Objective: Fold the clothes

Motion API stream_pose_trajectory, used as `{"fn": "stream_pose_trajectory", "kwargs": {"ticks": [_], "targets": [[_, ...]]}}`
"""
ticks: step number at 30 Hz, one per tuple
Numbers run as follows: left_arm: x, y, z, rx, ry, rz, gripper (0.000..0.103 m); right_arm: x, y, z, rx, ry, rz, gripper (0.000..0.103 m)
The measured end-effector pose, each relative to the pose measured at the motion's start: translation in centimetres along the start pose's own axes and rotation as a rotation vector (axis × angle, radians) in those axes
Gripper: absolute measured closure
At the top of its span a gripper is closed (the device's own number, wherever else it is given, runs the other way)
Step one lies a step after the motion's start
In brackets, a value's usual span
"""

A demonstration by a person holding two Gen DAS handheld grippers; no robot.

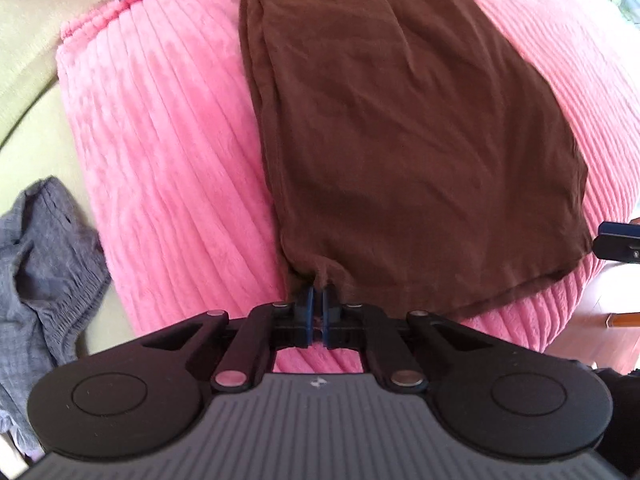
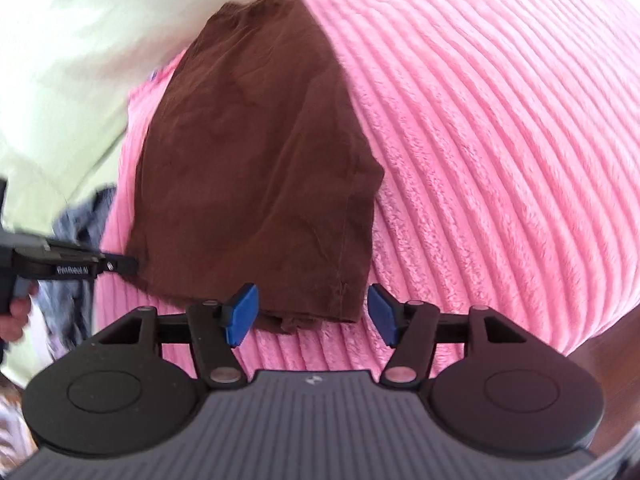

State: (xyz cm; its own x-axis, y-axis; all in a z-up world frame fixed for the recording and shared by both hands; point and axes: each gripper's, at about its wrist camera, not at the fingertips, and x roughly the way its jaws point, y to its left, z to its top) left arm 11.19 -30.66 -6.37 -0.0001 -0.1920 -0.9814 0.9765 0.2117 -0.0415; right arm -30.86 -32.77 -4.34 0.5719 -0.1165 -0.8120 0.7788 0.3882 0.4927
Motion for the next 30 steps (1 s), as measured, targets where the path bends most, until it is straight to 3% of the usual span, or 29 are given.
{"fn": "stream_pose_trajectory", "kwargs": {"ticks": [2,3,4,5,6,12,17,23,26,30], "targets": [[0.1,-0.1,-0.3,0.025,0.011,0.015,0.102,0.6,-0.6,-0.2,0.061,0.005,0.001,0.046],[0.2,-0.2,-0.4,0.041,0.017,0.025,0.102,1.1,-0.9,-0.4,0.091,0.016,0.002,0.052],[0.2,-0.3,-0.5,0.054,0.018,0.034,0.102,1.4,-1.1,-0.6,0.115,0.019,0.014,0.065],[0.1,-0.4,-0.5,0.066,0.016,0.037,0.102,1.5,-1.2,-0.8,0.139,0.019,0.031,0.097],[-0.1,-0.6,-0.5,0.084,0.012,0.043,0.102,1.7,-1.4,-1.0,0.162,0.019,0.048,0.098],[-2.1,-1.0,-1.1,0.213,-0.012,0.101,0.102,-0.7,-0.1,-1.7,0.248,-0.009,0.123,0.099],[-2.9,-0.6,-1.1,0.223,-0.02,0.125,0.102,-0.8,1.4,-2.2,0.269,0.018,0.168,0.099],[-0.9,-2.2,-1.9,0.275,0.034,0.149,0.102,2.5,0.9,-3.4,0.222,0.135,0.061,0.093],[-0.4,-2.7,-2.2,0.308,0.046,0.168,0.102,2.5,0.8,-3.7,0.238,0.126,0.06,0.084],[-1.3,-2.4,-3.1,0.323,0.09,0.196,0.102,0.7,1.5,-3.1,0.213,0.073,0.047,0.082]]}}
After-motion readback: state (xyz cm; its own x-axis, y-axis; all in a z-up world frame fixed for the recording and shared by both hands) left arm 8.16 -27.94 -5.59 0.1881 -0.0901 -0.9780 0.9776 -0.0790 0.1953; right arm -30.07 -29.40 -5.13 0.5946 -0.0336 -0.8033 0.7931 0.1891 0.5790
